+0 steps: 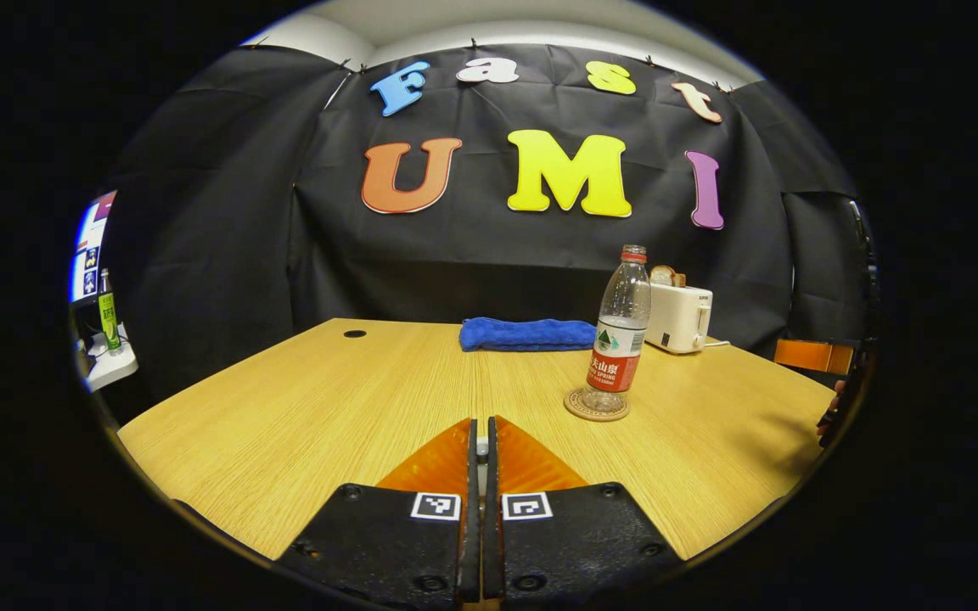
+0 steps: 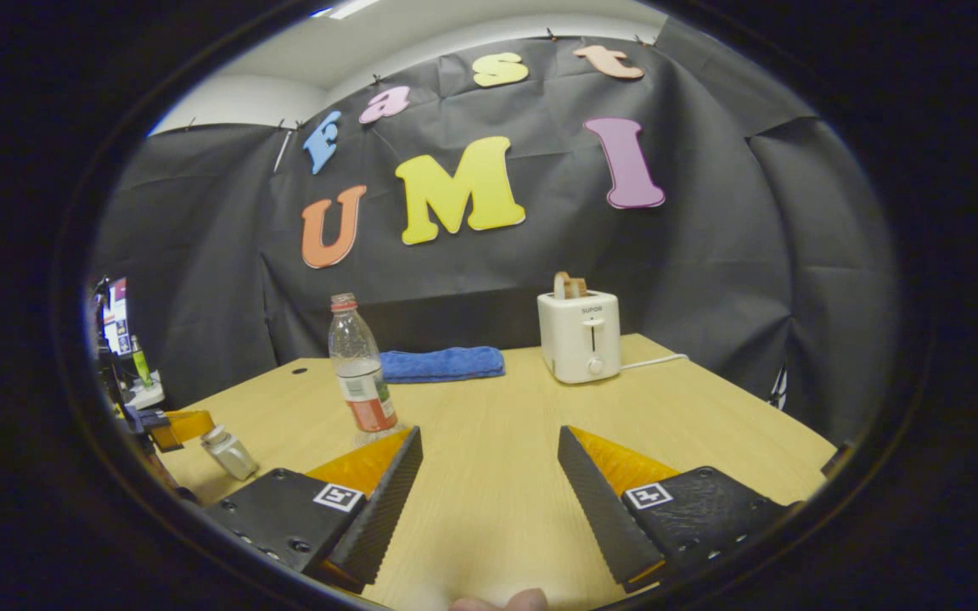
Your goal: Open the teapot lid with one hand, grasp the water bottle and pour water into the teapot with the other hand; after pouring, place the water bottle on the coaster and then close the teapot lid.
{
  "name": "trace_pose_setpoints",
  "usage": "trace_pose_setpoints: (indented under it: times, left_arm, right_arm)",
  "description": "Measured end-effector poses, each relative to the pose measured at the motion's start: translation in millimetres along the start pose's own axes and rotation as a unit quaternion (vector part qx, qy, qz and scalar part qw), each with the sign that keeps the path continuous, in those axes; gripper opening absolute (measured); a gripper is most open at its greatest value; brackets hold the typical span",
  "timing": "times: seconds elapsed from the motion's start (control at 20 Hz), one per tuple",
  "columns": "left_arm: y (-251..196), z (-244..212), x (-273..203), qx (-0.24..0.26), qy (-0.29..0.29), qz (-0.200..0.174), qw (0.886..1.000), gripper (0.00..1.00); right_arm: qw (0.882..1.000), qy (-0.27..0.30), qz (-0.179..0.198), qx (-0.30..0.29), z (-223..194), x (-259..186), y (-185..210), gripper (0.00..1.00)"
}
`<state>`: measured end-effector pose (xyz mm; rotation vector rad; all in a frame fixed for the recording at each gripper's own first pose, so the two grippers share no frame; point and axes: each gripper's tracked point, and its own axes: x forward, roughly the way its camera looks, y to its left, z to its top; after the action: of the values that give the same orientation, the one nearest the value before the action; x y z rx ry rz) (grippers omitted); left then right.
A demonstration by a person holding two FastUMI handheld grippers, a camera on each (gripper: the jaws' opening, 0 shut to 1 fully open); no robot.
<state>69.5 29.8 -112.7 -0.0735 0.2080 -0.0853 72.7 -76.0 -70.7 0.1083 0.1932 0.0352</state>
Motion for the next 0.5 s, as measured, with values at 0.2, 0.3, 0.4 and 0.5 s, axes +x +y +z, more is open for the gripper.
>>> trace_pose_setpoints:
  times: [0.2, 0.3, 0.4, 0.5]
  left_arm:
    - [-2, -1, -1, -0.001, 0.002, 0.002, 1.0, 0.08]
    - [4, 5, -3, 0.006, -0.005, 0.02, 1.0, 0.19]
    - [9, 17, -10, 0.019, -0.016, 0.043, 0.999, 0.66]
    - [8, 39, -17, 0.026, -0.038, 0.06, 0.997, 0.98]
  right_arm:
    - [1.0, -0.006, 0.003, -0.004, 3, -4, 3, 0.95]
    - [1.0, -0.01, 0.0, -0.006, 4, -7, 3, 0.95]
    - [1.0, -0.014, -0.004, -0.008, 6, -11, 3, 0.96]
    - [0.999, -0.024, -0.019, -0.019, 11, -16, 2, 0.92]
